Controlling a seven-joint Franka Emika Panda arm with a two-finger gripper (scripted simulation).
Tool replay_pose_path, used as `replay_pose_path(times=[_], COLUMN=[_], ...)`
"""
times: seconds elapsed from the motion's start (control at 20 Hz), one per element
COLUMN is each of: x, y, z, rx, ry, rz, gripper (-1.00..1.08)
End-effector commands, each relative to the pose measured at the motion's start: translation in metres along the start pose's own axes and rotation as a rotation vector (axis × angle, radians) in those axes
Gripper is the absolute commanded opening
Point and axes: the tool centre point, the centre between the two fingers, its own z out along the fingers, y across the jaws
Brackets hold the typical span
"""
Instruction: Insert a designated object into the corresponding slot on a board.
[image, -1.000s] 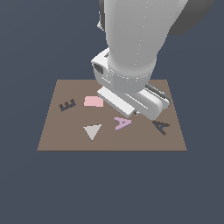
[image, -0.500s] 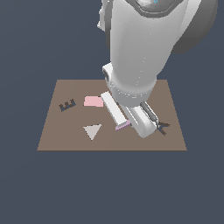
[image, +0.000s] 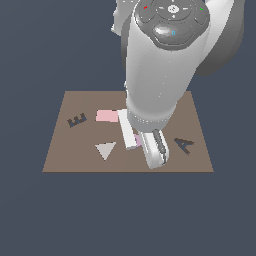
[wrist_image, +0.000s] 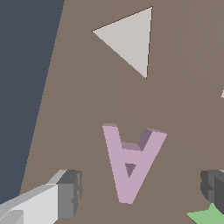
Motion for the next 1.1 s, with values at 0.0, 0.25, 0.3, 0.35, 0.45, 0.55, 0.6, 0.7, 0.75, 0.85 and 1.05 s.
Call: replay_pose_path(times=[0.0, 0.25, 0.3, 0.35, 0.45, 0.55, 0.6, 0.7, 0.75, 0.85, 1.05], x=[0.002, 0.004, 0.004, 0.005, 0.005, 0.005, 0.005, 0.005, 0.005, 0.005, 0.005], y=[-0.002, -0.005, -0.006, -0.006, -0.006, -0.006, -0.006, -0.006, -0.006, -0.006, -0.006], z=[0.003, 0.006, 0.007, 0.007, 0.008, 0.008, 0.008, 0.008, 0.009, 0.014, 0.026], rx=[0.001, 0.001, 0.001, 0.001, 0.001, 0.001, 0.001, 0.001, 0.001, 0.001, 0.001], ry=[0.002, 0.005, 0.005, 0.006, 0.006, 0.006, 0.006, 0.006, 0.006, 0.006, 0.006], rz=[0.046, 0.105, 0.112, 0.118, 0.125, 0.126, 0.126, 0.124, 0.124, 0.125, 0.126], gripper=[1.0, 1.0, 1.0, 1.0, 1.0, 1.0, 1.0, 1.0, 1.0, 1.0, 1.0])
